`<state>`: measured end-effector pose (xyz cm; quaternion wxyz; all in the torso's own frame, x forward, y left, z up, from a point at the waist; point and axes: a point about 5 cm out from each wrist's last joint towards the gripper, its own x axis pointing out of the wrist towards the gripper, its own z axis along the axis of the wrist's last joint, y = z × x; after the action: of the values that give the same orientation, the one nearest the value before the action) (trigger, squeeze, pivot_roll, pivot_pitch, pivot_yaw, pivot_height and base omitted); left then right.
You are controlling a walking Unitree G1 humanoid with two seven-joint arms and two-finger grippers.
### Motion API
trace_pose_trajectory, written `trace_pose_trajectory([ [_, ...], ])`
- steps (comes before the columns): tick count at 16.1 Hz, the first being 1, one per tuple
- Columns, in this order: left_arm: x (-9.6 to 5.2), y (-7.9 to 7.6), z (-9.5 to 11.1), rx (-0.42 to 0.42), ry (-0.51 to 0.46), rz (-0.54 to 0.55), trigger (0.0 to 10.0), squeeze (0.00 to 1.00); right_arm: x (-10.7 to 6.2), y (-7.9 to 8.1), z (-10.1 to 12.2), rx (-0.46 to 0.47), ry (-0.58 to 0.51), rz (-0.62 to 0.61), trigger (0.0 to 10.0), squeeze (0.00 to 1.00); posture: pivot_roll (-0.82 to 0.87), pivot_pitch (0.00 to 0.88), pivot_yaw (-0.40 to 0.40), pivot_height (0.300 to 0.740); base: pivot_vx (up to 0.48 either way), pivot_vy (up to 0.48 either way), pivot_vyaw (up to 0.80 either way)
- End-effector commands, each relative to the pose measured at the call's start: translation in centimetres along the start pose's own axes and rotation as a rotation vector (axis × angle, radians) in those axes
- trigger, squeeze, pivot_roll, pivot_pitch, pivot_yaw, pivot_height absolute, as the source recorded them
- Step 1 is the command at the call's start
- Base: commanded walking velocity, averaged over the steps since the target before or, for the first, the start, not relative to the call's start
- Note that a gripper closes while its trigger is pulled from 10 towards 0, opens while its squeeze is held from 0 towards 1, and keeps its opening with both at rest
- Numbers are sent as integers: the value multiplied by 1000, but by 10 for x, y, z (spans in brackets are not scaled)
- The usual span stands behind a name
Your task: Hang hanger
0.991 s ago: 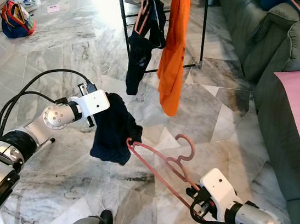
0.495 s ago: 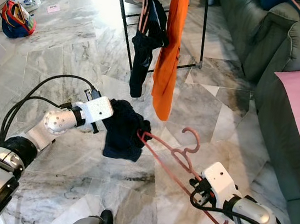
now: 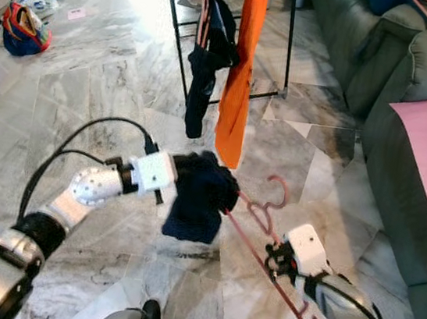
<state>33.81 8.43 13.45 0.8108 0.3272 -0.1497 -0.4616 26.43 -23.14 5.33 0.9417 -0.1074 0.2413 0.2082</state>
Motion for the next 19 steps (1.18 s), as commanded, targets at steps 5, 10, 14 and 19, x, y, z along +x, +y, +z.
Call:
trace_pose_trajectory([
  [5, -10, -37, -7, -39, -13, -93, 10000, 0, -5, -51, 13, 355, -159, -387, 10000, 0, -23, 230, 108, 740, 0, 0, 0],
  [10, -13, -69, -24, -77, 95, -159, 10000, 0, -10, -61, 101, 596, -508, -382, 10000, 0, -40, 231, 102, 740, 0, 0, 0],
  [14, 3, -76, -19, -50, 108, -172, 10000, 0, -1, -29, 151, 769, -639, -151, 10000, 0, -54, 234, 93, 740, 0, 0, 0],
  [19, 15, -98, -11, -36, 91, -271, 10000, 0, 3, 10, 192, 713, -747, 1, 10000, 0, -77, 226, 95, 740, 0, 0, 0],
])
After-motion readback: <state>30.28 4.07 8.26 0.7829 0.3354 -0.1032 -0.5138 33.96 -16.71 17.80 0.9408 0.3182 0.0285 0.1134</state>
